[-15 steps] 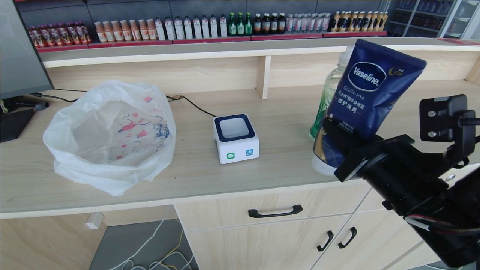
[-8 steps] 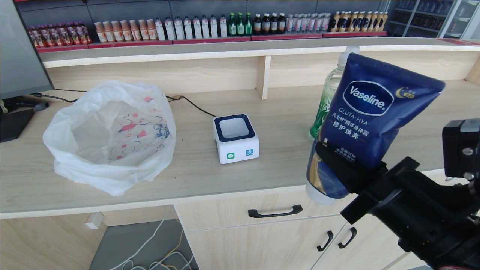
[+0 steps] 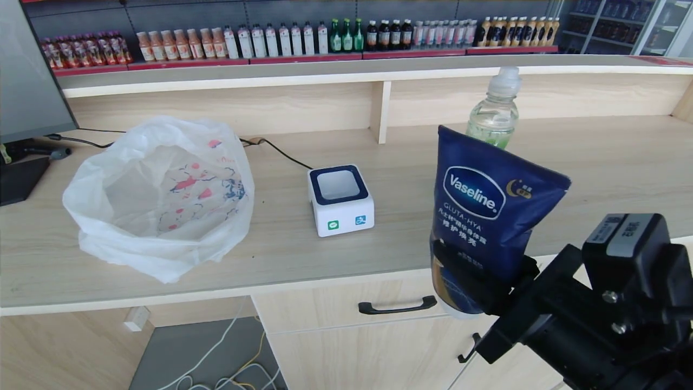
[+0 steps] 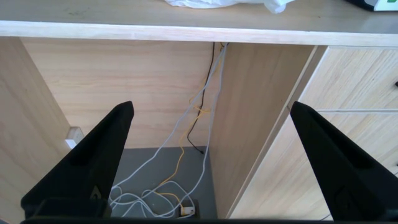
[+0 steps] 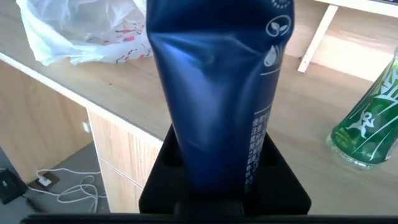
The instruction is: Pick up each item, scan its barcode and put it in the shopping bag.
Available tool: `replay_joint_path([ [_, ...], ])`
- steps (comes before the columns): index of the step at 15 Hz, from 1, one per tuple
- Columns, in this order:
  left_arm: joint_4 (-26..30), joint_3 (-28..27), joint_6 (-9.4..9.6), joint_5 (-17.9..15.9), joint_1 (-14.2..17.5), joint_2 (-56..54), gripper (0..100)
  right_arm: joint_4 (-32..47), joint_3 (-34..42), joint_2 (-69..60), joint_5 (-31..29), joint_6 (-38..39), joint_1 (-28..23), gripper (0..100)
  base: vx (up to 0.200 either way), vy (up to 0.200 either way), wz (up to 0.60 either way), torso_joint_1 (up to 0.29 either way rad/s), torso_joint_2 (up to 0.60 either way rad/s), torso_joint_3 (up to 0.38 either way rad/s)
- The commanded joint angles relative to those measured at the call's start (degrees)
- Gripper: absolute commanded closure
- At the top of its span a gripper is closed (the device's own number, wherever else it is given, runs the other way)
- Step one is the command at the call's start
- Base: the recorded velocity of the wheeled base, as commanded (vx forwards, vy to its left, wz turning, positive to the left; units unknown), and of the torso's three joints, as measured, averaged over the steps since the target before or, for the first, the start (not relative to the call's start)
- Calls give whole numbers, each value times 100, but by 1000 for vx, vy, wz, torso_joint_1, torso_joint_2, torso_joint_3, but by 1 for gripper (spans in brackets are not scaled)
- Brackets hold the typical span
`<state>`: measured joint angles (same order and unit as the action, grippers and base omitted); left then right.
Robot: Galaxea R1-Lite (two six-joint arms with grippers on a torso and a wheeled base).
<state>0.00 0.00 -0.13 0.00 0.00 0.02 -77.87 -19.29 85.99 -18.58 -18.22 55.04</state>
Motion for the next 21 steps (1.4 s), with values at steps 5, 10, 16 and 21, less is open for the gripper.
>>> replay_joint_path([
  [5,0,0,-4,0,0,-2,0,-35,74,-171,-243,-1719,393,100,0,0,0,0,0,0],
  [10,0,0,-4,0,-9,-2,0,-17,-146,-56,-243,-3082,1281,100,0,0,0,0,0,0],
  [16,0,0,-4,0,0,-2,0,-17,-58,-4,-14,-4163,1518,100,0,0,0,0,0,0],
  [21,0,0,-4,0,0,-2,0,-44,74,-276,759,-5121,1343,100,0,0,0,0,0,0],
])
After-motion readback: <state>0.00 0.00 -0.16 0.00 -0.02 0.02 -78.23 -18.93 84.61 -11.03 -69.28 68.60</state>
